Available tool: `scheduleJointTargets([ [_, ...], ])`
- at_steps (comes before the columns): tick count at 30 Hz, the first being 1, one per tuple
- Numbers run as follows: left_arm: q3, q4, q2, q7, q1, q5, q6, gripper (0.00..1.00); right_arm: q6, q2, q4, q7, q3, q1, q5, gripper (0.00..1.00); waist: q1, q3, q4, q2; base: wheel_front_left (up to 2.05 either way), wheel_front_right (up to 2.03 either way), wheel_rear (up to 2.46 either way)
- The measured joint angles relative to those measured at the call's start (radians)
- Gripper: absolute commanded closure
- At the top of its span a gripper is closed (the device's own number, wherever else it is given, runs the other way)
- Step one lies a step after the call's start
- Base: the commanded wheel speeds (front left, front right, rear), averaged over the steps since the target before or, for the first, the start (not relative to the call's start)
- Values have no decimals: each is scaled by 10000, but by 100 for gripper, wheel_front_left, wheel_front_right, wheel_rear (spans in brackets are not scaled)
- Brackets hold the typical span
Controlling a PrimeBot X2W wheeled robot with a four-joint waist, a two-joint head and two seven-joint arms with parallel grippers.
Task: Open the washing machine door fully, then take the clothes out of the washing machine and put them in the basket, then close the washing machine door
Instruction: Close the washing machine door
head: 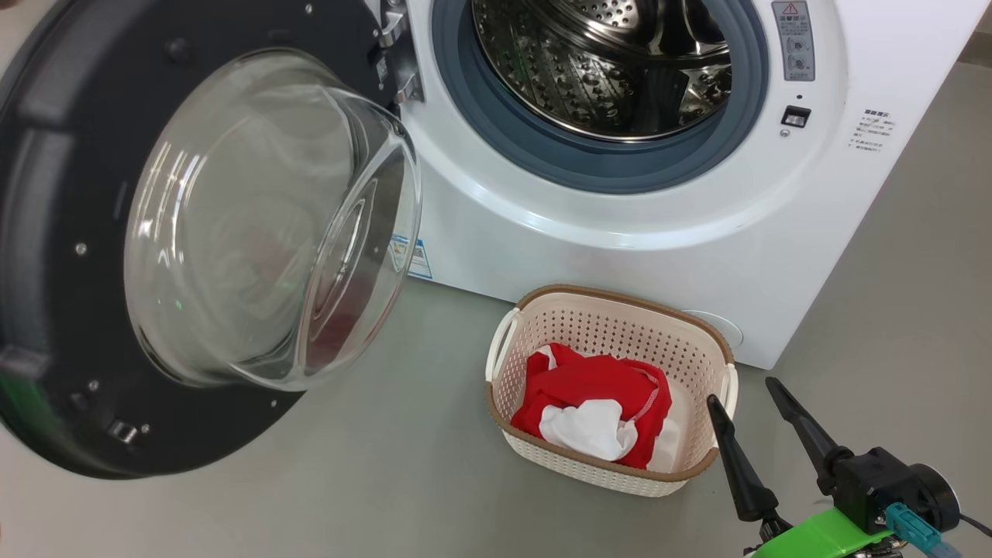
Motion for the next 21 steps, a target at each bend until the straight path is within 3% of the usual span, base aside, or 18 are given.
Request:
scheduleJointTargets([
  [21,157,-2456,-176,2332,1945,-1524,-98,100,0,-6,81,-198,-98,-252,-27,0,-1,128,-424,0,0,0,0],
])
